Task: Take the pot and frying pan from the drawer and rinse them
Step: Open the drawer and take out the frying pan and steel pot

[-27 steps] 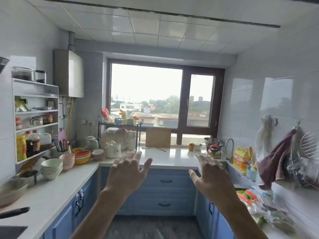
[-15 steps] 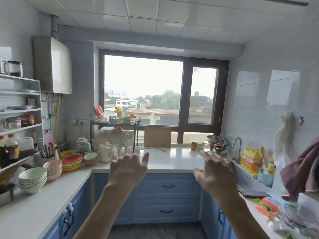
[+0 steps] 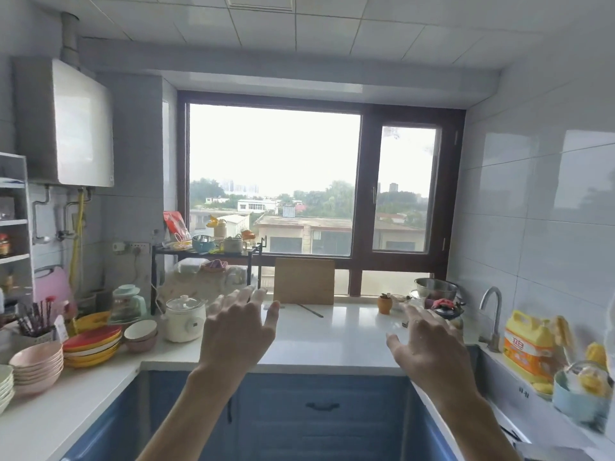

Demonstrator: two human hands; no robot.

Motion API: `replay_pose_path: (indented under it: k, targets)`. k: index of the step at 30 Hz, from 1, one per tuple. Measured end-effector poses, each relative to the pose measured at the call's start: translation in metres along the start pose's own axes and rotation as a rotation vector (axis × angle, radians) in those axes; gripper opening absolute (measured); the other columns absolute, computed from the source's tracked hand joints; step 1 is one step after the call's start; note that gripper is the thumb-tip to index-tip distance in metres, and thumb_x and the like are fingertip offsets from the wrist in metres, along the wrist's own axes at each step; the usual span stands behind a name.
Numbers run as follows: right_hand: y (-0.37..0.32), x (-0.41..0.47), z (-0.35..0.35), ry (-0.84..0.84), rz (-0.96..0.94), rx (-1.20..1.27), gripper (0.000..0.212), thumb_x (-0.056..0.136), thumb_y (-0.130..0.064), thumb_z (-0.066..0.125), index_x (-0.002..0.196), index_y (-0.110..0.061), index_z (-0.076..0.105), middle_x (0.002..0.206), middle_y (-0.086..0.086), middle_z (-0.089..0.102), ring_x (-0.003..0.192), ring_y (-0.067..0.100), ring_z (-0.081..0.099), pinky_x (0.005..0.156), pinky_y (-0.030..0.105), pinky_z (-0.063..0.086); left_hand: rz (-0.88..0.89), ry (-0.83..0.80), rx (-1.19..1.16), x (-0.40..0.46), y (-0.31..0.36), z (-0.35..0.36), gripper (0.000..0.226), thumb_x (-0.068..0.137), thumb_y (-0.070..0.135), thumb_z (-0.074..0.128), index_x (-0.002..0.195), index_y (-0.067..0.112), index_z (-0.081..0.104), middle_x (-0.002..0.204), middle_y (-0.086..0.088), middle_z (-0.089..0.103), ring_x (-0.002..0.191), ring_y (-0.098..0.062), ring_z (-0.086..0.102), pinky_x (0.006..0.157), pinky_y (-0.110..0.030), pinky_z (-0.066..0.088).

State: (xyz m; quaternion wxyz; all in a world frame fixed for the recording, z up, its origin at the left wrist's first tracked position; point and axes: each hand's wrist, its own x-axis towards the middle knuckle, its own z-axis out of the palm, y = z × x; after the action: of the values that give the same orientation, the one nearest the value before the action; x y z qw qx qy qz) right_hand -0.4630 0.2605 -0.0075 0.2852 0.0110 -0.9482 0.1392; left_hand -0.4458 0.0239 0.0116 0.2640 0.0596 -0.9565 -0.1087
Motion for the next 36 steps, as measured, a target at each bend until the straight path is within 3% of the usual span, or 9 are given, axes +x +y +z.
replay_pose_path:
  k: [7,23,36]
  targets:
    - [0.034,0.092,0.061,-0.044,-0.014,0.068,0.057,0.088,-0.042,0.056,0.139,-0.022,0.042,0.137,-0.003,0.052,0.128,0.016,0.046,0.108,0.031,0.031,0.024,-0.004,0.007,0.098,0.018,0.071,0.047,0.093,0.051,0.041,0.132,0.024,0.047,0.137,0.005,0.053,0.124,-0.022,0.049,0.103,-0.037,0.037]
    - [0.041,0.323,0.235,-0.039,0.025,0.048,0.053,0.085,-0.042,0.059,0.133,-0.023,0.049,0.130,-0.001,0.060,0.120,0.019,0.054,0.100,0.035,0.042,0.111,-0.001,-0.098,0.353,0.003,0.259,0.054,0.090,0.049,0.046,0.138,0.023,0.043,0.139,0.002,0.051,0.128,-0.020,0.047,0.108,-0.037,0.030]
    - [0.153,0.407,0.411,-0.397,0.137,0.077,0.047,0.089,-0.032,0.056,0.133,-0.019,0.049,0.128,0.012,0.059,0.117,0.032,0.053,0.095,0.040,0.042,0.021,-0.267,-0.087,0.430,0.045,0.467,0.051,0.093,0.041,0.047,0.139,0.019,0.044,0.139,-0.005,0.052,0.121,-0.031,0.052,0.100,-0.040,0.038]
